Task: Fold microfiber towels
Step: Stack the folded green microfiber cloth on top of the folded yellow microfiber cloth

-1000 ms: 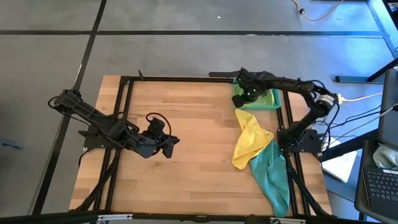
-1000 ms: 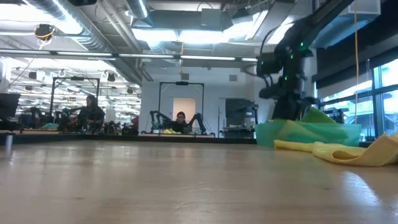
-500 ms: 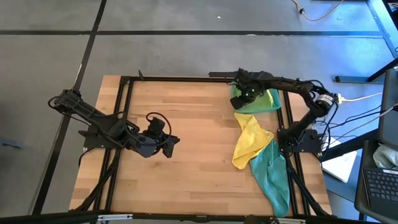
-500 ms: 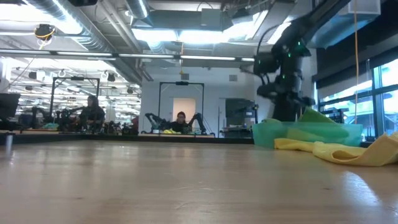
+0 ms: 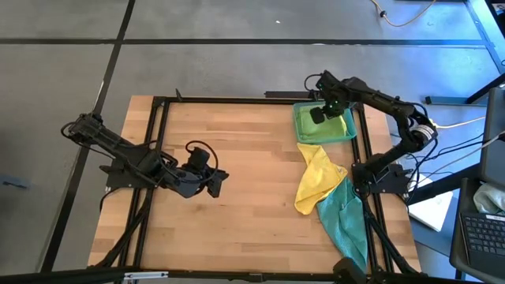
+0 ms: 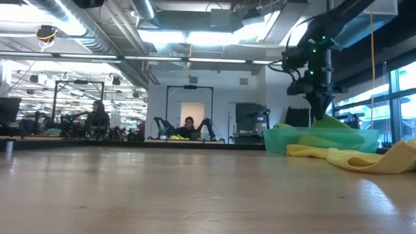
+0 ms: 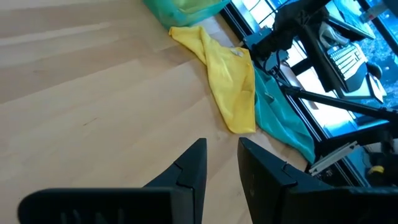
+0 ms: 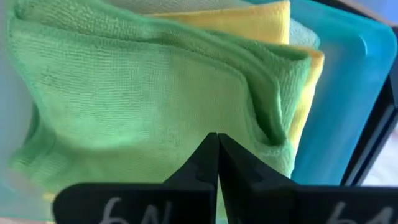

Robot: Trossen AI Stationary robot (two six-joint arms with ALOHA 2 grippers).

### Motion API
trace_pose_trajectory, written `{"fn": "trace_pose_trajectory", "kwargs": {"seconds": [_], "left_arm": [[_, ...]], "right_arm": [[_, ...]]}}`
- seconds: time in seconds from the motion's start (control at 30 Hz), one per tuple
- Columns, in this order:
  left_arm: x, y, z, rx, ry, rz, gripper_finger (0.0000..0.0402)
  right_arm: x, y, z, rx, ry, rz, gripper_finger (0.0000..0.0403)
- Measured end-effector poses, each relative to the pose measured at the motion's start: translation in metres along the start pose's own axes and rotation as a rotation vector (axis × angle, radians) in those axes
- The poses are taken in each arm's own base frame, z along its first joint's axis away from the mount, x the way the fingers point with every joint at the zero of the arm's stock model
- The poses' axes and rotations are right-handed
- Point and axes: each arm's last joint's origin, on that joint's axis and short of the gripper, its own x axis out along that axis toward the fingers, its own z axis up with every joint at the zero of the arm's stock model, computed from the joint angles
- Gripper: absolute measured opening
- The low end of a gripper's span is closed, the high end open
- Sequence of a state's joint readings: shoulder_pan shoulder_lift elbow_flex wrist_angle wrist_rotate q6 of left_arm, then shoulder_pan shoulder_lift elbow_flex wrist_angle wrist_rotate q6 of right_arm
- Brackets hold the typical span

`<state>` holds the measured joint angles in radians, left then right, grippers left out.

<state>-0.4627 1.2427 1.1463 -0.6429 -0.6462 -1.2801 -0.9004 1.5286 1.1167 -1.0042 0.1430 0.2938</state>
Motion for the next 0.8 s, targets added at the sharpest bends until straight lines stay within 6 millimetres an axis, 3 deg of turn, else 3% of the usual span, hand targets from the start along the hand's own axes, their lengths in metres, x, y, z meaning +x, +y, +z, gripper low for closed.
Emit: {"fn": "trace_pose_trajectory", "kwargs": {"seconds": [0.33,0.67,0.8], "left_arm": [[0.0,-0.002,0.0,-0.087,-0.001,-0.015,0.0082],[-0.001,-0.007,0.001,-0.124,-0.012,-0.061,0.0082],[-0.001,-0.007,0.001,-0.128,-0.013,-0.062,0.0082]], "right_arm": [[0.031,-0.03,0.006,0.019,-0.016,-0.08,0.0011],[0.071,-0.032,0.011,-0.037,0.026,-0.049,0.0012],[0.072,-0.032,0.015,-0.056,0.02,-0.048,0.0008]]}}
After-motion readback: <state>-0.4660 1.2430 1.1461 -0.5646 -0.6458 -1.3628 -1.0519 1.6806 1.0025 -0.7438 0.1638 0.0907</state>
